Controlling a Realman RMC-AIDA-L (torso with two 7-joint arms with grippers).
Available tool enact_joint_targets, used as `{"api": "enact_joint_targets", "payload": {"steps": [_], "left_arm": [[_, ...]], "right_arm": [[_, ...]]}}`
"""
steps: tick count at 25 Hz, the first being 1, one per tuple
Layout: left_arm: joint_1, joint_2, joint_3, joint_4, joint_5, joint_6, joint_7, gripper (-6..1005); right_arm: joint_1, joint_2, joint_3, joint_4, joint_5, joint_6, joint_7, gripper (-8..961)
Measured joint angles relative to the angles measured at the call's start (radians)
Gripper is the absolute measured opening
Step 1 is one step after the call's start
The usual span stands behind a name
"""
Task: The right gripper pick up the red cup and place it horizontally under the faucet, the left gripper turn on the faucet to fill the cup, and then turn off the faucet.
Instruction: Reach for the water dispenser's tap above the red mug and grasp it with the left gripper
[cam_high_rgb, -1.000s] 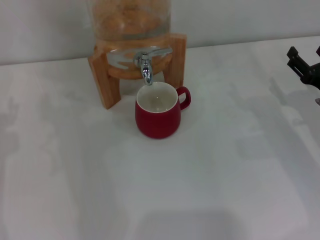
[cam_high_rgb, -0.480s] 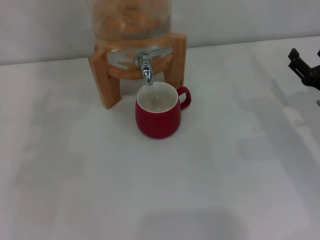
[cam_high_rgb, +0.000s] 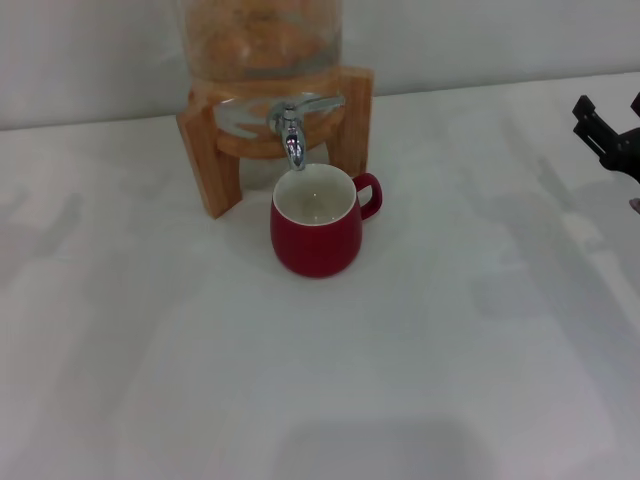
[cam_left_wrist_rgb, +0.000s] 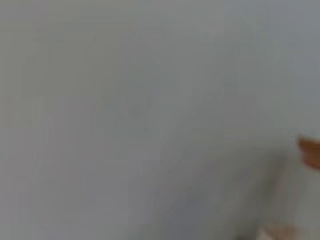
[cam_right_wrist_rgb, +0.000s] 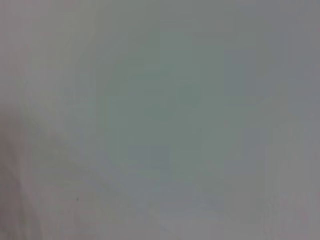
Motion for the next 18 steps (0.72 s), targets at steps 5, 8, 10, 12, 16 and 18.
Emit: {"api": "enact_joint_targets", "payload": {"steps": [5, 8, 10, 12, 16, 18], "left_arm": [[-0.004, -0.007, -0.003, 0.127, 0.273, 0.067, -0.196, 796], [-0.01, -0.005, -0.004, 0.191, 0.377, 0.128, -0.3, 796], [-0.018, -0.005, -0.005, 0.23, 0.447, 0.167, -0.369, 796], [-0.027, -0.008, -0.005, 0.271, 0.517, 0.209, -0.425, 796], [-0.047, -0.009, -0.025, 0.3, 0.573, 0.282, -0.466, 796], [-0.062, -0.01, -0.051, 0.304, 0.592, 0.316, -0.469, 796]], "right_arm": [[-0.001, 0.001, -0.006, 0.0, 0.0, 0.001, 0.0, 843], [0.0, 0.001, -0.013, 0.0, 0.0, 0.004, 0.001, 843], [0.002, 0.001, -0.014, 0.0, 0.0, 0.006, 0.001, 843], [0.003, 0.001, -0.016, 0.0, 0.0, 0.007, 0.001, 843], [0.004, 0.001, -0.018, 0.0, 0.0, 0.008, 0.001, 843], [0.004, 0.001, -0.021, 0.0, 0.0, 0.008, 0.001, 843]]}}
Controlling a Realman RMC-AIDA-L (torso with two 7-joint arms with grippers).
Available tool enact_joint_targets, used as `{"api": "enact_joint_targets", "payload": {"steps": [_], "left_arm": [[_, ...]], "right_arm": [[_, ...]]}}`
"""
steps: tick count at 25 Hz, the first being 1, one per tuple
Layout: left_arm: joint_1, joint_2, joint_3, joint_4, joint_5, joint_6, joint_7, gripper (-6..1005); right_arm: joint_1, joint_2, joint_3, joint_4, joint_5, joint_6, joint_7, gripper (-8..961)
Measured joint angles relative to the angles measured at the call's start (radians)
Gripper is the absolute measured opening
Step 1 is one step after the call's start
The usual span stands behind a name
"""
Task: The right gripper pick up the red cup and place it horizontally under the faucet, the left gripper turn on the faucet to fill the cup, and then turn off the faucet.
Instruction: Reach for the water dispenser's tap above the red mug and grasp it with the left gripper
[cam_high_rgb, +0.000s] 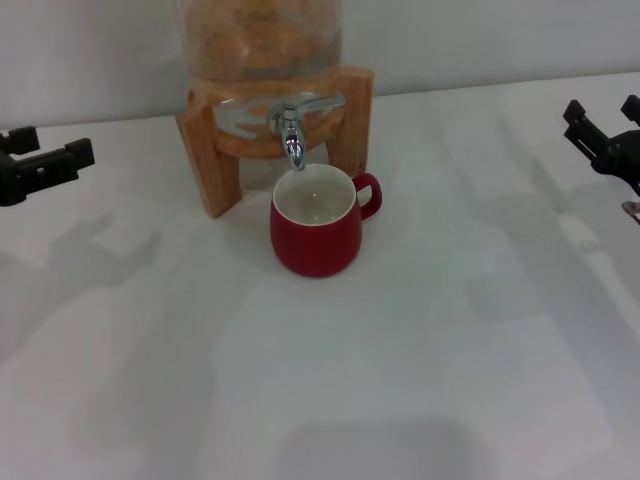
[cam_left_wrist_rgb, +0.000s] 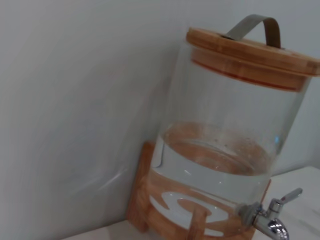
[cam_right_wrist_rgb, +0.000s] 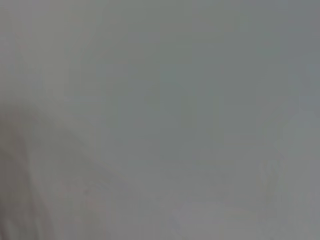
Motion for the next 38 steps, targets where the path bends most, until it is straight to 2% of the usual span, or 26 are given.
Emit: {"api": "enact_joint_targets", "payload": {"steps": [10, 15, 24, 38], "left_arm": [[-0.128, 0.002, -0.031, -0.009, 0.144, 0.055, 0.04, 795], [-0.182, -0.001, -0.029, -0.012, 0.138, 0.098, 0.101, 795], [-0.235, -0.012, -0.031, -0.028, 0.088, 0.131, 0.167, 795], [-0.362, -0.013, -0.032, -0.163, 0.052, 0.13, 0.233, 795]], "right_arm": [[0.003, 0.001, -0.02, 0.0, 0.0, 0.001, 0.0, 843], [0.003, 0.004, -0.024, 0.0, 0.0, 0.001, 0.0, 843], [0.003, 0.004, -0.043, -0.003, 0.0, 0.001, 0.014, 843], [0.005, 0.005, -0.083, -0.003, 0.0, 0.001, 0.014, 843]]}}
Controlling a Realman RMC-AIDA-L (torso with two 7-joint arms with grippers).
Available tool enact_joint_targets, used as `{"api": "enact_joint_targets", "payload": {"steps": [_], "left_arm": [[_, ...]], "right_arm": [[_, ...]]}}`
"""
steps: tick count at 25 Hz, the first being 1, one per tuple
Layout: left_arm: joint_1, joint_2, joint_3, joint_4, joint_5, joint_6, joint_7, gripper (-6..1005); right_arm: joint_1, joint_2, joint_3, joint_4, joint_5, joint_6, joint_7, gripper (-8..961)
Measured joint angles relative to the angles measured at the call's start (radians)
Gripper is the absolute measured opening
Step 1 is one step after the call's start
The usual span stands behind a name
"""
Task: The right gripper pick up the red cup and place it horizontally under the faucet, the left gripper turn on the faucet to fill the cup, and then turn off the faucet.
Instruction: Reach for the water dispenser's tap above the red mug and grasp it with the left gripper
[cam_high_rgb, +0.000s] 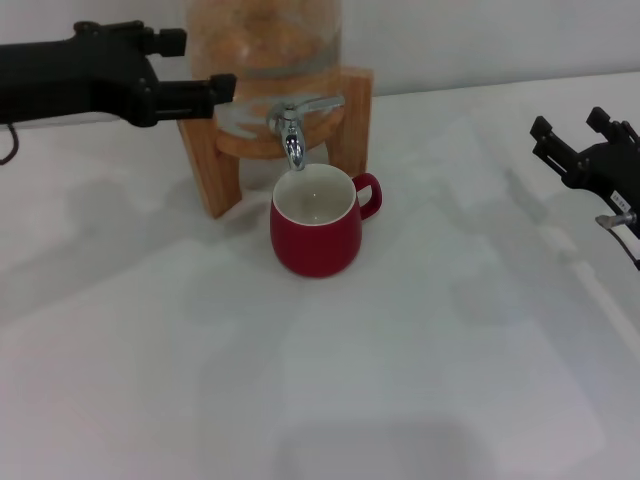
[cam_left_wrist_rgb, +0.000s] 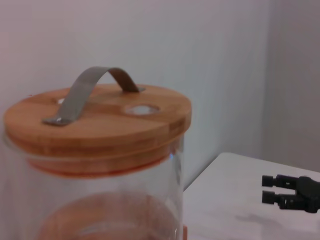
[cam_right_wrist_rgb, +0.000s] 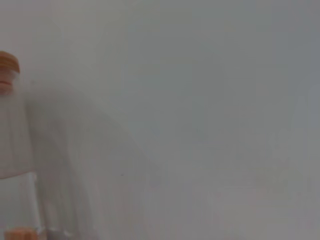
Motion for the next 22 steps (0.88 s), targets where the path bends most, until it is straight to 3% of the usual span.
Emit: {"api": "enact_joint_targets", "payload": {"steps": [22], "left_arm": [[-0.16, 0.0, 0.01, -0.168, 0.062, 0.002, 0.048, 794]], "right_arm": [[-0.007, 0.003, -0.044, -0.008, 0.0, -0.008, -0.014, 843]]}}
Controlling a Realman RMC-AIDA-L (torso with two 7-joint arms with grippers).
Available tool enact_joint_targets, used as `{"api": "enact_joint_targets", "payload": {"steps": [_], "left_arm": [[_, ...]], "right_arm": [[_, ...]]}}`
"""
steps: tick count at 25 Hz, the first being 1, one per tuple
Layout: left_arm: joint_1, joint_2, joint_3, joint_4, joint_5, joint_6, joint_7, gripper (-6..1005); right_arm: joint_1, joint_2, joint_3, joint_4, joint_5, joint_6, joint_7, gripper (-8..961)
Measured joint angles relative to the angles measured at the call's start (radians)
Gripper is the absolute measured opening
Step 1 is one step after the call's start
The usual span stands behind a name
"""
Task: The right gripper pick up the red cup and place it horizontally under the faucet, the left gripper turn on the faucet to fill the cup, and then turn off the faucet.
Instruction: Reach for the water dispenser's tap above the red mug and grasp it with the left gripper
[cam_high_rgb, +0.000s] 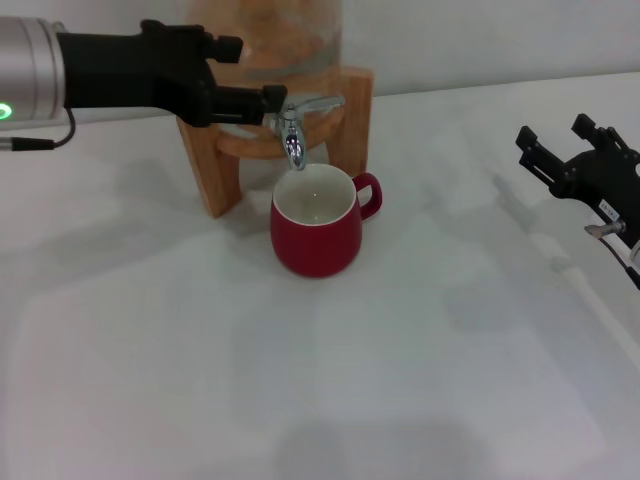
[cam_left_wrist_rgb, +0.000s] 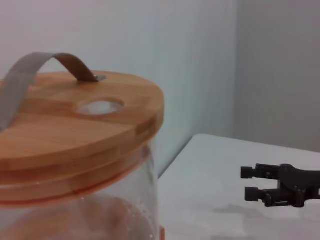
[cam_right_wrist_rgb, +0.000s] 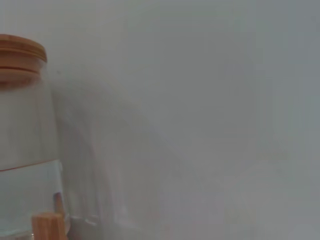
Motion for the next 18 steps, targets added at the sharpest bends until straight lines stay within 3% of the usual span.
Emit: {"api": "enact_joint_targets", "payload": {"steps": [6, 18], "left_arm": [[-0.039, -0.004, 0.001, -0.061, 0.006, -0.002, 0.042, 794], [-0.051, -0.013, 0.001, -0.067, 0.011, -0.002, 0.058, 794]], "right_arm": [[0.003, 0.001, -0.004, 0.0, 0.0, 0.0, -0.009, 843], [0.006, 0.0, 0.016, -0.002, 0.053, 0.019, -0.102, 843]]}}
